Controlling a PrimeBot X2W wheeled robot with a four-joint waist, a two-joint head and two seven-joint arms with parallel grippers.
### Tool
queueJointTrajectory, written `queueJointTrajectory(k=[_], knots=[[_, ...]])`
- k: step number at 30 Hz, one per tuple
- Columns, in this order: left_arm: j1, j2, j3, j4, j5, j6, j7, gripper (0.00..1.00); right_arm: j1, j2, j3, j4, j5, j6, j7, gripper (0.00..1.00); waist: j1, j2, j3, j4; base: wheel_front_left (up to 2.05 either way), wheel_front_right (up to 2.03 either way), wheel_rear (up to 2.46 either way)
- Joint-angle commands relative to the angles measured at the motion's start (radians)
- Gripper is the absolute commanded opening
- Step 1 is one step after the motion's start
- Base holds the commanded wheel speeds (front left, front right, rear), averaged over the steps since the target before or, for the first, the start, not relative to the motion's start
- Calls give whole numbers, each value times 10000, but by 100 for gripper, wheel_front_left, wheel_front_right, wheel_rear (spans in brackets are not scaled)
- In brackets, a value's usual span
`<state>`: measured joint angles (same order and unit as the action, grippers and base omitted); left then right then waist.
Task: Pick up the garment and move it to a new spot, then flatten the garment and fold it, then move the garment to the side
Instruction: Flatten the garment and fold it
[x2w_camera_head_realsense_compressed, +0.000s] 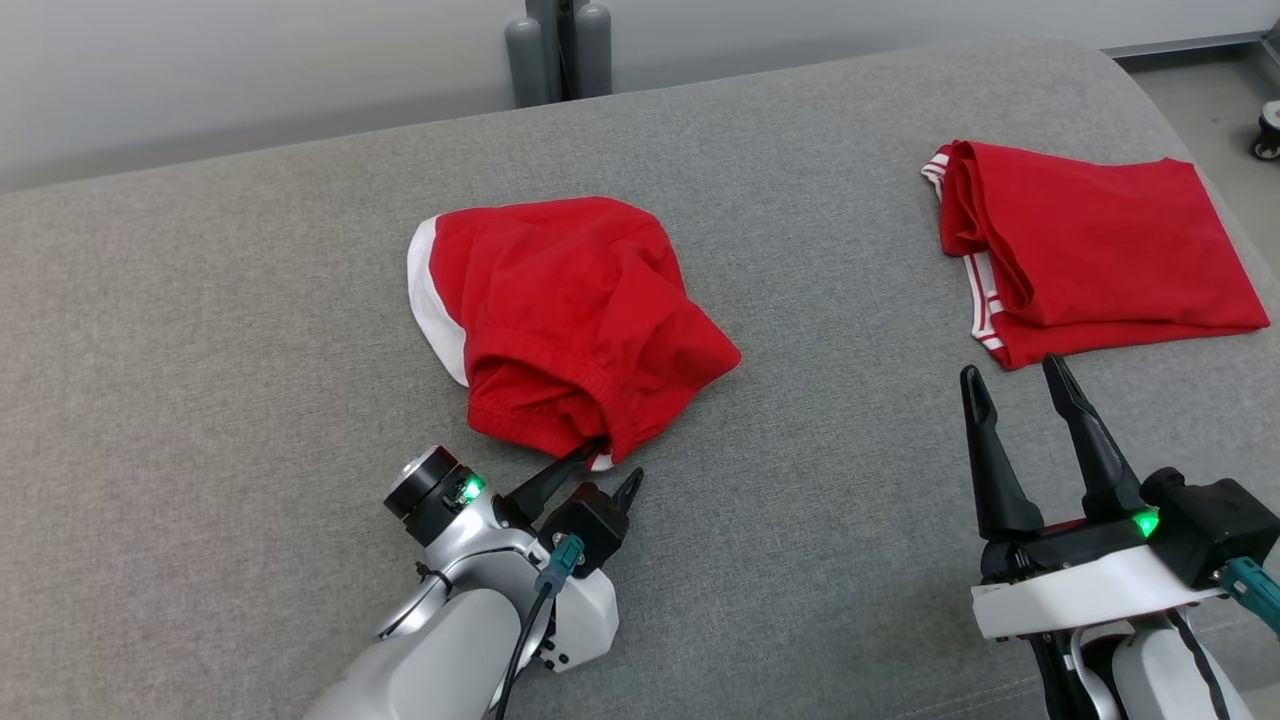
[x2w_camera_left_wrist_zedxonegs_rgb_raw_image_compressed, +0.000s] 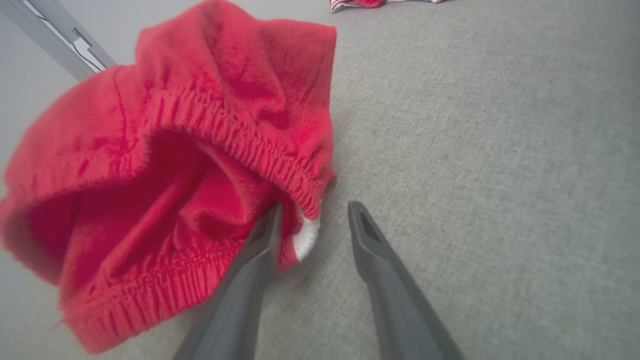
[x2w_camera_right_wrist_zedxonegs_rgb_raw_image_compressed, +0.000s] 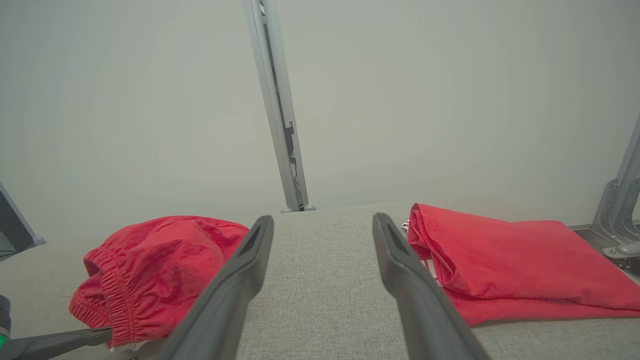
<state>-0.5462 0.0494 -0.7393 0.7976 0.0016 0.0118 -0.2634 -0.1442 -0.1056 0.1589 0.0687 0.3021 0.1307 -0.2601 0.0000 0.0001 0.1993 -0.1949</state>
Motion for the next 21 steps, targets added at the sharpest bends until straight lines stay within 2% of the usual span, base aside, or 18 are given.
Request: queueJointTrajectory(k=[1, 2, 3, 4, 7, 12, 16, 21], knots=[[-208, 33, -38, 119, 68, 69, -5, 63, -68, -27, -21, -17, 54, 5, -53, 100, 0, -1, -4, -39, 0, 0, 0], [-268, 42, -66, 280, 76, 70, -5, 49, -77, -39, -20, -15, 73, 5, -53, 100, 0, -1, -9, -61, 0, 0, 0], [-320, 45, -106, 456, 88, 54, -5, 22, -86, -56, -18, -11, 78, 5, -53, 100, 0, -1, -18, -83, 0, 0, 0], [-383, 42, -150, 637, 114, 21, -5, 0, -96, -71, -25, -11, 84, 5, -53, 100, 0, -1, -29, -105, 0, 0, 0], [-517, 30, -157, 844, -169, -200, -5, 0, -102, -105, -30, -8, 98, 5, -53, 100, 0, -1, -89, -155, 0, 0, 0], [-597, 39, -78, 312, -1379, -918, -7, 0, 42, -103, -40, 68, 16, 5, -53, 100, 0, -1, -336, -148, 0, 0, 0], [-771, 32, -133, -375, -3040, -1280, 208, 0, 204, -42, 2, 162, -17, 5, -53, 100, 0, -1, -634, -135, 0, 0, 0], [-1544, 37, -421, -1503, -4855, -1407, 1085, 0, 330, 23, 19, 241, -7, 5, -54, 100, 0, -1, -947, -162, 0, 0, 0]])
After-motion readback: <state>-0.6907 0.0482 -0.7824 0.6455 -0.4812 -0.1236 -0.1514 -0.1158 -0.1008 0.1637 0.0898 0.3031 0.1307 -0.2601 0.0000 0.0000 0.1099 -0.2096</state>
